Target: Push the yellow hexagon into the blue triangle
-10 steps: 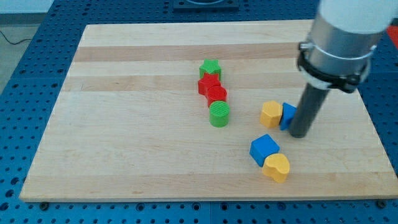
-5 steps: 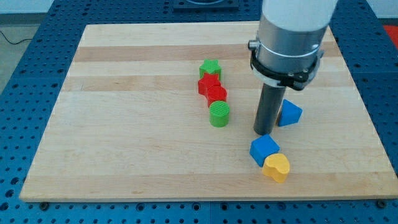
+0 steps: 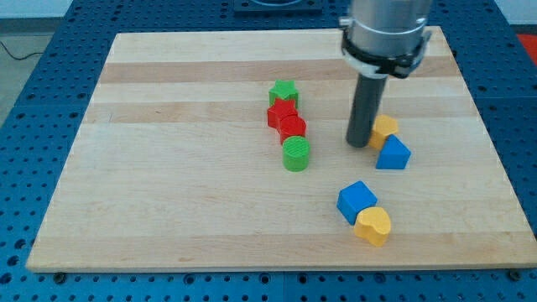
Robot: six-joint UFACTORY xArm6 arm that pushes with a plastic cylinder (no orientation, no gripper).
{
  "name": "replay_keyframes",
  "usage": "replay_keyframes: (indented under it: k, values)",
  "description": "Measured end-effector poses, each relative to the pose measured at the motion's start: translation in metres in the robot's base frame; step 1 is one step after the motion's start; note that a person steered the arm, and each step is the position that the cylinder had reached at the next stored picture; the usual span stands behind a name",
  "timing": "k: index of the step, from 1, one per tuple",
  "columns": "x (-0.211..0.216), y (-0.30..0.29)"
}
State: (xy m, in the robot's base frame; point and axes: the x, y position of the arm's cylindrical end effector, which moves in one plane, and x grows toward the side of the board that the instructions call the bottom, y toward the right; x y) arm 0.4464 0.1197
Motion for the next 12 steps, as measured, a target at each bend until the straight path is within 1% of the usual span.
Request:
replay_keyframes:
  k: [1,2,4,5,6,9,10,11,12]
  values:
    - [-0.002,0.028]
    - [-0.015,0.028]
    - [-0.08,0.021]
    - [-0.083,0.043]
    - [-0.065,0.054]
    - [-0.027,0.054]
    - [-0.028,0.054]
    - [-0.044,0.078]
    - [-0.037,0.117]
